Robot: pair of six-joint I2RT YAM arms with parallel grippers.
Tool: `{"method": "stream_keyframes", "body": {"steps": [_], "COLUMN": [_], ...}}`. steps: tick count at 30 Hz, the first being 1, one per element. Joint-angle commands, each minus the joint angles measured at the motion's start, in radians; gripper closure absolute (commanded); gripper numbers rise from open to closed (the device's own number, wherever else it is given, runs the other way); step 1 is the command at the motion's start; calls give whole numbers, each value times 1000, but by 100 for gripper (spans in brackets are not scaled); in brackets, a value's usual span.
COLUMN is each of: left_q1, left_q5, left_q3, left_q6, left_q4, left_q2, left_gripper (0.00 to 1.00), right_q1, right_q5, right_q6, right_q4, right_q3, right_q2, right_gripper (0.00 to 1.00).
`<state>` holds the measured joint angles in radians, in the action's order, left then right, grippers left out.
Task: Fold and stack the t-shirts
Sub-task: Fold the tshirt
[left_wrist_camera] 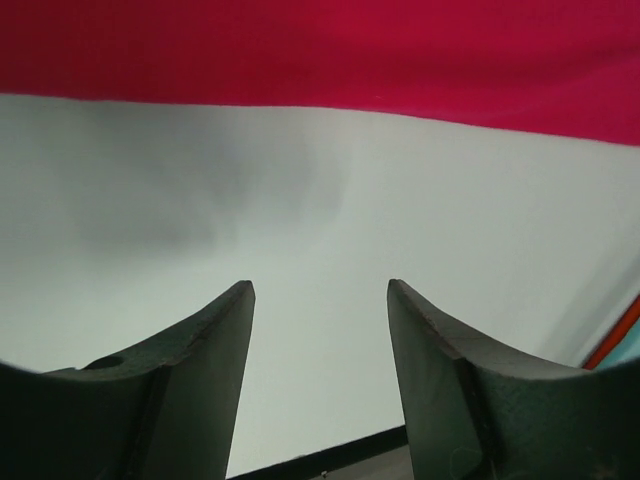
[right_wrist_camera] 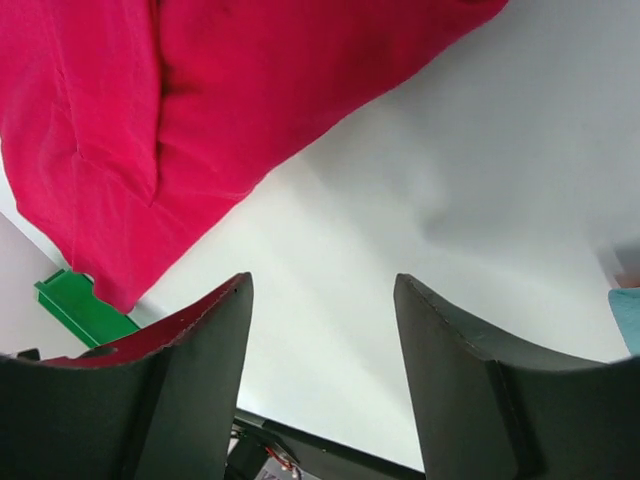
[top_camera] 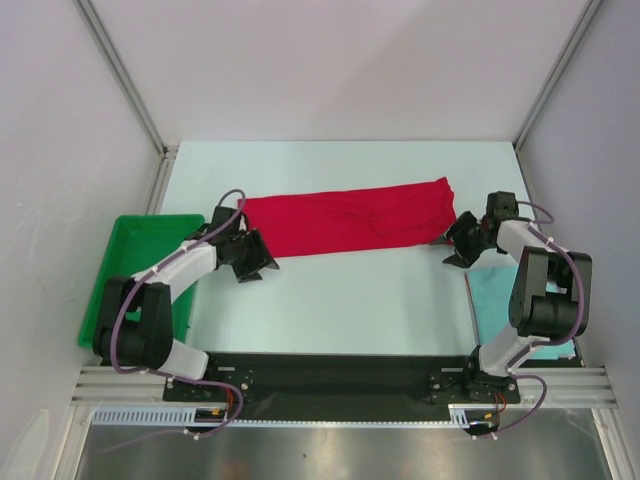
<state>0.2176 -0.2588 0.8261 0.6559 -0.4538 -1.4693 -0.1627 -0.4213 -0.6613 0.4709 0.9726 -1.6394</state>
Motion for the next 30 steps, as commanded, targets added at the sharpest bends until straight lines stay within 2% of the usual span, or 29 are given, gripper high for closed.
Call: {"method": "stream_keyframes", "body": {"steps": [1,5,11,20,28,30], "left_q1": [-35,-84,-179,-185,-185,-185], "left_q5": [58,92,93,112,46,32], "left_q3": [-42,-68,-78,-12,-30,-36], "left_q6": [79,96,109,91,22,16], "left_q4": [73,93,156,184,185,179], "left_q2": [86,93,30,-63,15,39], "left_gripper": [38,32,34,36,36,36], "right_q1": [-12,-26,-34,-34,-32,-34], "right_q5": [19,6,18,33,72,84], "right_q6": [-18,-26,-29,-77,-112,-121], "right_q4": [-86,-113,-152,-224,-322,-336], "right_q3": [-3,-9,-23,-40,-22,-12], "right_q2": [15,-25,-39,-68,-112,-146], "right_gripper": [37,37,37,36,38,44]}}
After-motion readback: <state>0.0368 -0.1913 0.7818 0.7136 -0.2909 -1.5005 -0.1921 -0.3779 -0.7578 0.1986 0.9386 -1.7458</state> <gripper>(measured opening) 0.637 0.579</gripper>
